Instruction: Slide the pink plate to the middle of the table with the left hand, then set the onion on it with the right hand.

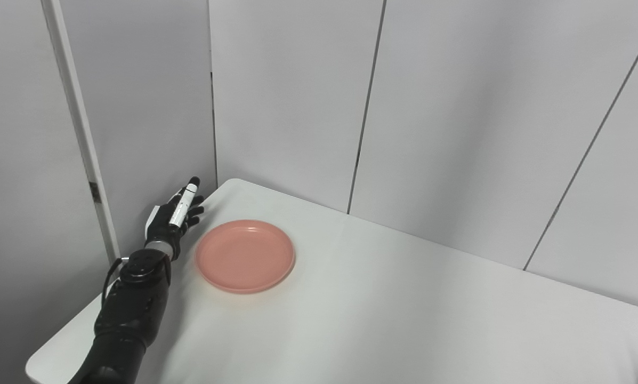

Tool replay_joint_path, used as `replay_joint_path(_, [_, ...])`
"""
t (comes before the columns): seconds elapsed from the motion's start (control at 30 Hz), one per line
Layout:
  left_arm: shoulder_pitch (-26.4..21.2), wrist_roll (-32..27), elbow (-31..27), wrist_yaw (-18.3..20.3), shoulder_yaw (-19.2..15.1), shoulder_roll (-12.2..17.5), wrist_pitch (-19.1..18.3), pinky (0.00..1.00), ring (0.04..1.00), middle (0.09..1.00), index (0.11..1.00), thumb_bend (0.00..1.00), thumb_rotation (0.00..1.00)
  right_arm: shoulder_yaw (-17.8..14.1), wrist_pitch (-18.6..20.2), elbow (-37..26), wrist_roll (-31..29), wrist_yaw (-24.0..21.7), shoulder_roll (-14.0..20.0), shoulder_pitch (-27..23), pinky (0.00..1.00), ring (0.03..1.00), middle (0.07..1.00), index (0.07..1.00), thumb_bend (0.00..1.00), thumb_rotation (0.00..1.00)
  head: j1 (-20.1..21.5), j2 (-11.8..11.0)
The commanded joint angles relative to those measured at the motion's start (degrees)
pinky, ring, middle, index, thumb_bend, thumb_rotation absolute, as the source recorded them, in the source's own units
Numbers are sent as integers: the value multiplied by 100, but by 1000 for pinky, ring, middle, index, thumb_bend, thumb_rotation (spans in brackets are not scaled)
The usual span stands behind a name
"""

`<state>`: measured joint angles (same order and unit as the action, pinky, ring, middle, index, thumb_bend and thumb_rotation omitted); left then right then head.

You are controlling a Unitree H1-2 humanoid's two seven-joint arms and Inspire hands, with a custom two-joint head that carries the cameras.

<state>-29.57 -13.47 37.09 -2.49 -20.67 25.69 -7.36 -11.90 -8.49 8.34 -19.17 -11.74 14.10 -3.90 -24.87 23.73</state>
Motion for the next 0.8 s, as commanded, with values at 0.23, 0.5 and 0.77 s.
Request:
replay_joint_path(0.23, [-208,-19,-106,212,183,42,-148,839,831,826,897,762,821,51,116,269,-6,-5,-186,555,1000,1000,1000,1000,826,962,45,15])
replay_joint_path(0.5, [-265,9,64,445,359,44,-165,821,793,799,889,780,821,53,105,262,-1,-6,-191,559,1000,1000,1000,1000,831,964,79,27])
replay_joint_path(0.77, [-324,-83,50,564,520,-98,-268,801,785,795,873,762,809,57,90,268,7,-19,-197,561,1000,1000,1000,1000,811,973,96,39])
